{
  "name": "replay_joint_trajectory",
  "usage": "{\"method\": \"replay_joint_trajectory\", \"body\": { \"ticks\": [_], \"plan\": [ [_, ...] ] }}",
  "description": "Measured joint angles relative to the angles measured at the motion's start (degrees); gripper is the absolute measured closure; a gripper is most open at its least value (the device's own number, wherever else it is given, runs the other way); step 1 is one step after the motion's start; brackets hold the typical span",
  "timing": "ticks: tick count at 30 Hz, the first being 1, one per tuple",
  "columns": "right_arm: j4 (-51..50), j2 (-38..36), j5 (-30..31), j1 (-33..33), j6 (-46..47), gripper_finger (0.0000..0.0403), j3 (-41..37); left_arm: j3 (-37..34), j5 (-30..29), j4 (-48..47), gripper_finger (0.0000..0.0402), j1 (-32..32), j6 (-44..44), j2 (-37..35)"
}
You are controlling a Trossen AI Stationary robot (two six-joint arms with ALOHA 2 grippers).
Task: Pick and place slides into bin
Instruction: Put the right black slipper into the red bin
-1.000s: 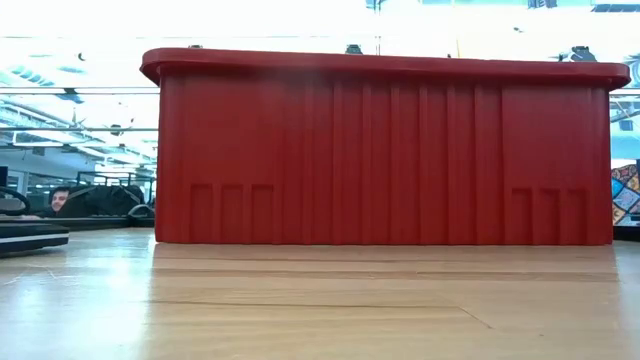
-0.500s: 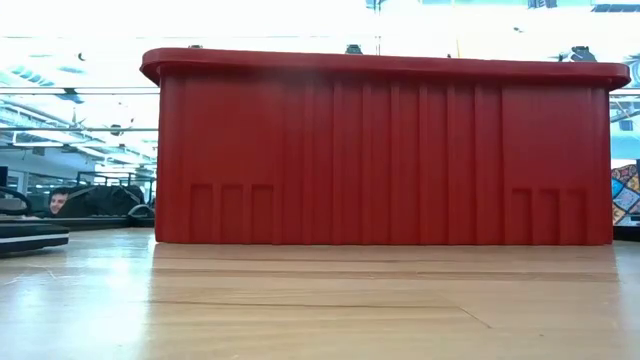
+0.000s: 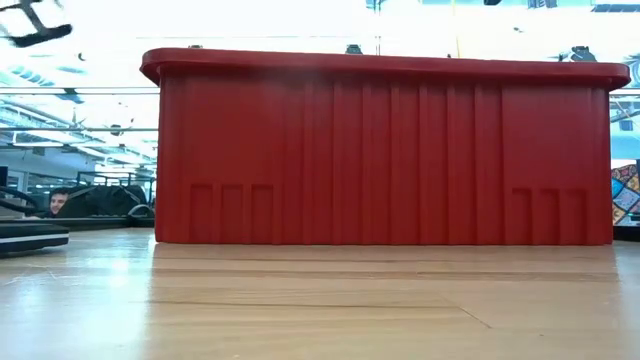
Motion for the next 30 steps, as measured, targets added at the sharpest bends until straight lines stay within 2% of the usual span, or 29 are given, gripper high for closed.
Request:
{"method": "replay_joint_trajectory", "body": {
  "ticks": [5, 8, 11, 17, 21, 24, 27, 30],
  "plan": [
    [-0.02, -0.03, -0.02, 0.00, -3.71, 0.0403, 0.00, -0.19, -4.90, 1.83, 0.0401, -9.09, -9.58, 2.72],
    [-0.02, -0.86, -0.04, 0.00, -4.03, 0.0403, 0.00, -0.19, -7.58, 2.21, 0.0398, -11.87, -13.25, 5.13],
    [-0.02, -1.70, -0.42, 0.00, -3.36, 0.0403, 0.00, -0.19, -7.78, 2.22, 0.0390, -12.48, -15.10, 8.29],
    [-0.04, -2.57, -4.97, 0.01, -0.11, 0.0403, 0.00, -0.19, -4.12, 2.91, 0.0381, -12.44, -14.53, 15.57],
    [-0.47, -2.59, -7.75, 0.00, 1.32, 0.0403, 0.00, -0.15, -4.36, -2.65, 0.0380, -12.29, -21.10, 20.06],
    [-1.69, -2.55, -8.50, 0.00, 1.34, 0.0403, 0.00, -0.17, -4.80, -3.20, 0.0375, -12.31, -24.98, 22.38],
    [-1.79, -2.55, -10.18, 0.00, 1.34, 0.0403, 0.00, -0.17, -5.23, 1.90, 0.0349, -12.29, -25.73, 23.72],
    [-1.80, -2.55, -12.44, 0.00, 1.36, 0.0403, 0.00, -0.17, -6.14, 6.57, 0.0305, -12.29, -25.19, 24.48]
  ]
}}
